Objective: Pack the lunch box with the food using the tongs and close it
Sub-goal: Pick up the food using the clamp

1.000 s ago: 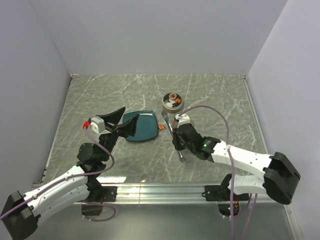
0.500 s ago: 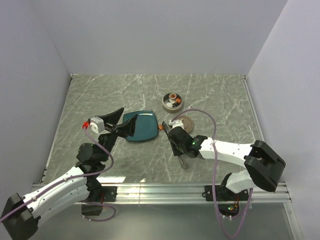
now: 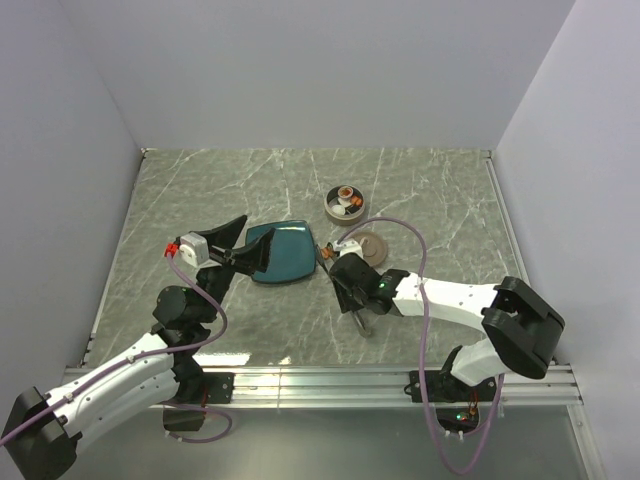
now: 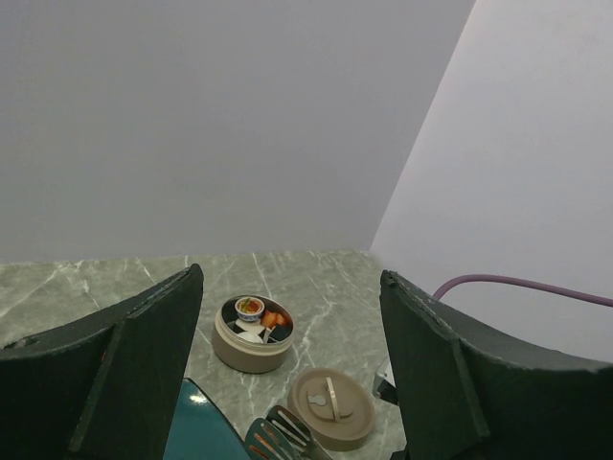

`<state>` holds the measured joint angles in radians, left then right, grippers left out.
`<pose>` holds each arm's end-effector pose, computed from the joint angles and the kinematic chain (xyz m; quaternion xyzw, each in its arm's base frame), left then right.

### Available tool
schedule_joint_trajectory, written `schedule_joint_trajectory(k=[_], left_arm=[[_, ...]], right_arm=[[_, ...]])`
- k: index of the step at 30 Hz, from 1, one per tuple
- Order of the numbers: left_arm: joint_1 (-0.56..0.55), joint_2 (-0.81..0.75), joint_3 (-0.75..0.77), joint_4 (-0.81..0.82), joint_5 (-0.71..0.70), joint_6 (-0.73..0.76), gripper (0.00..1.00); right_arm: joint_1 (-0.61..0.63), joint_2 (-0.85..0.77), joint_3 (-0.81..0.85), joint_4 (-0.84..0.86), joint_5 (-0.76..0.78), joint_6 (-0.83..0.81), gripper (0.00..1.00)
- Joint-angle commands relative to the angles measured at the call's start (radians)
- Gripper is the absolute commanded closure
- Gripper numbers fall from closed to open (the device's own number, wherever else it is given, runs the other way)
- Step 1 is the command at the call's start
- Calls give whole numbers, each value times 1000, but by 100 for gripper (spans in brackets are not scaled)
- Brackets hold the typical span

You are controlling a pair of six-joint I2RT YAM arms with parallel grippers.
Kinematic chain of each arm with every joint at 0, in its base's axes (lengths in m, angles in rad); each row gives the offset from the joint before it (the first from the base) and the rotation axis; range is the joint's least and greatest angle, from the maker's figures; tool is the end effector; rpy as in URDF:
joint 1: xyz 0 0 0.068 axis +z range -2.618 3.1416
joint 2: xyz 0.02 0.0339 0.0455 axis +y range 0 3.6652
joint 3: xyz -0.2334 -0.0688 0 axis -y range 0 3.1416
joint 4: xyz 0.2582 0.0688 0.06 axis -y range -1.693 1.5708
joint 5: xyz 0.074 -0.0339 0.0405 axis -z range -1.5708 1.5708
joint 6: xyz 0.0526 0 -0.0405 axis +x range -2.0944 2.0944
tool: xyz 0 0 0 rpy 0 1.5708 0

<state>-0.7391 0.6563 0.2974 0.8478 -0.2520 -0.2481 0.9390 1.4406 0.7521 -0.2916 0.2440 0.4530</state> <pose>0.1627 -0.1306 0.2801 0.0197 0.5217 -0.3459 0.7796 0.1856 0.2320 0.1233 -0.1941 0.9302 0.0959 0.2964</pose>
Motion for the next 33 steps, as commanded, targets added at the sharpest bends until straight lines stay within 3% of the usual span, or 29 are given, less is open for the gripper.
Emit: schedule_joint_trajectory(k=[1, 18, 27, 33], left_arm=[[6, -7, -7, 25, 11, 12, 19], [9, -17, -20, 42, 33, 9, 19], [10, -17, -26, 60, 43, 4, 20], [10, -12, -24, 62, 51, 1, 20]], right_arm=[[11, 3, 44, -15, 34, 12, 53], [12, 17, 56, -58, 103, 32, 51], [23, -124, 7, -21, 184, 49, 51], [29, -134, 4, -17, 199, 50, 51]])
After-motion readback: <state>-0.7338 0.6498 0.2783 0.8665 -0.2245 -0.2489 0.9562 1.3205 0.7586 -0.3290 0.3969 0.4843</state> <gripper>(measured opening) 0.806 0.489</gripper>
